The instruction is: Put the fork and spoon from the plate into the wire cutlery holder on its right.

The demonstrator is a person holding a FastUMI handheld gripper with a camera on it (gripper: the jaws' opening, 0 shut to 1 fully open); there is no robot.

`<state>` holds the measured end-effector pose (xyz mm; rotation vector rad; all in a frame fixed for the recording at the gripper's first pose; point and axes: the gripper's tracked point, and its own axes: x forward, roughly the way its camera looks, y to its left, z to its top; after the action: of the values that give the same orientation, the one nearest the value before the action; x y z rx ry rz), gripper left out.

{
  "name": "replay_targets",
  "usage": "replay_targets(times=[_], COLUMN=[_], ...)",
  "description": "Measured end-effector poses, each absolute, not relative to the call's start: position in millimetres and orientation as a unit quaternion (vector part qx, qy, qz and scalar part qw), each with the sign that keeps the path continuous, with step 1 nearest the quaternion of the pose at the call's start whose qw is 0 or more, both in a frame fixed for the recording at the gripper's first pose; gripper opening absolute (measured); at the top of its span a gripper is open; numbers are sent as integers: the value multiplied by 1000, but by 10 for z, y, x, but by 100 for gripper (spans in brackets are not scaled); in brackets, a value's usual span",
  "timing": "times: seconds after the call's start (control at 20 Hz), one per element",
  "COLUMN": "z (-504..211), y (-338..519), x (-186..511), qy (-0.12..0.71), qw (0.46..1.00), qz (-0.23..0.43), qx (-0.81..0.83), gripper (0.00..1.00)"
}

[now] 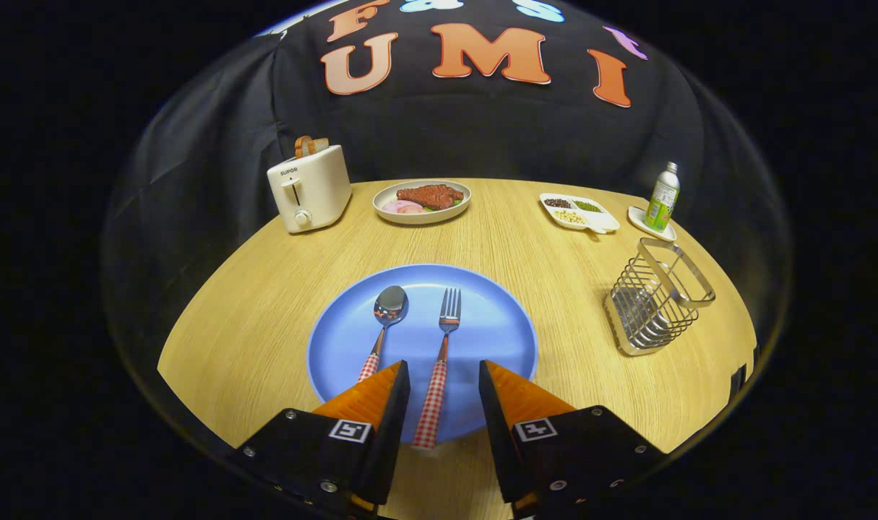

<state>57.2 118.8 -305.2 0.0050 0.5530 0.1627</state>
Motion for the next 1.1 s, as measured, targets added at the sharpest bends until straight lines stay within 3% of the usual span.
replay_targets(times=[0.2,0.55,0.8,1.1], z=[-3156,-3261,-3183,-2889], y=[1223,1258,1216,1050], x=[580,582,614,624], qy=[288,308,304,307], qw=[954,947,949,948], qz=[85,86,77,84], qx=[-9,-15,-8,13], gripper=[43,28,8,7])
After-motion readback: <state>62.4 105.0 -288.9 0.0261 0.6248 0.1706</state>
